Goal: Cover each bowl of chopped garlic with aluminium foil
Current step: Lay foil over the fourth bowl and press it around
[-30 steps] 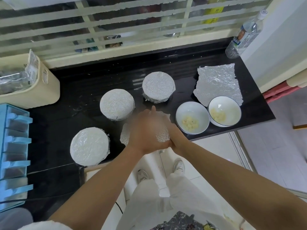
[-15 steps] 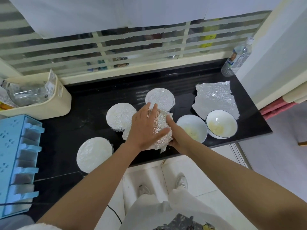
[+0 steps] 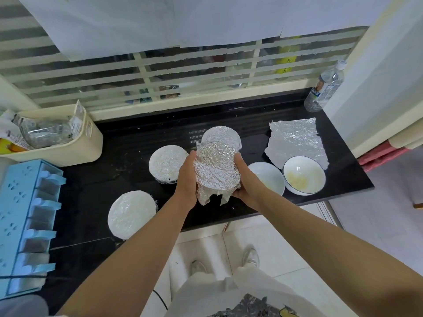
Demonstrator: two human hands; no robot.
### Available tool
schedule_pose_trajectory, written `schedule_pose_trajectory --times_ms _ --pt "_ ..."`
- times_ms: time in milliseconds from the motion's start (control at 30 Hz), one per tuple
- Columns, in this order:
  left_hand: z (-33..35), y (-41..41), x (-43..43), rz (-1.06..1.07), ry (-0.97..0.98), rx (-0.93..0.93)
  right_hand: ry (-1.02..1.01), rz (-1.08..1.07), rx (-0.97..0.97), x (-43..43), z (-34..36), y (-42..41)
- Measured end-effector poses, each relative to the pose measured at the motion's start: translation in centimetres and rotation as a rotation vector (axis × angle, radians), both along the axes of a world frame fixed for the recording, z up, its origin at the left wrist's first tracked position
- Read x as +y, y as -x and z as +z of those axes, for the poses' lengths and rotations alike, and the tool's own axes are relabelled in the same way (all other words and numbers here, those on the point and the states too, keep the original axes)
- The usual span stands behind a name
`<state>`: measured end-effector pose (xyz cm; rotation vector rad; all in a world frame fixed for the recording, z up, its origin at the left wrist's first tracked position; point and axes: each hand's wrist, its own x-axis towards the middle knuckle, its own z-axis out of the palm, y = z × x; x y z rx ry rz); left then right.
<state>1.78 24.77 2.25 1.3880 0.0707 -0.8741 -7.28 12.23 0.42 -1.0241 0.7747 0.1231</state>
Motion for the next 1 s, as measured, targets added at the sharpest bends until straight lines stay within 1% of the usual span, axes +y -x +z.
schedule_pose_trajectory --times_ms 67,233,400,467,600,700,800,900,1000 --pt "0.1 0.1 0.2 0.004 0.030 0.047 0.004 0.005 -0.007 0.0 0.1 0.1" --pt "0.1 0.4 0.2 -0.017 0.021 0.065 0.019 0.017 0.001 -0.1 -0.3 0.2" --pt "0.2 0.4 0.4 -0.035 0.062 0.167 0.020 -0.006 0.003 -0.3 -0.3 0.3" --pt "0.4 0.5 0.4 -0.020 0.081 0.212 0.017 -0.001 -0.001 -0.3 -0.2 0.3" --pt "-0.2 0.3 0.7 0.057 0.109 0.237 0.014 0.002 -0.016 -0.7 -0.4 0.6" --pt "-0.8 0.0 1.2 0.083 0.064 0.236 0.030 -0.004 -0.028 -1.0 -0.6 0.9" --pt "-0.8 0.0 1.6 0.025 -0.007 0.235 0.045 -0.005 -0.026 -1.2 -0.9 1.2" --pt "-0.2 0.5 1.2 -0.088 0.022 0.185 0.026 -0.018 -0.025 -1.3 -1.2 1.3" --pt "0.2 1.6 0.5 -0.079 0.025 0.112 0.041 -0.008 -0.032 -0.9 -0.9 1.3"
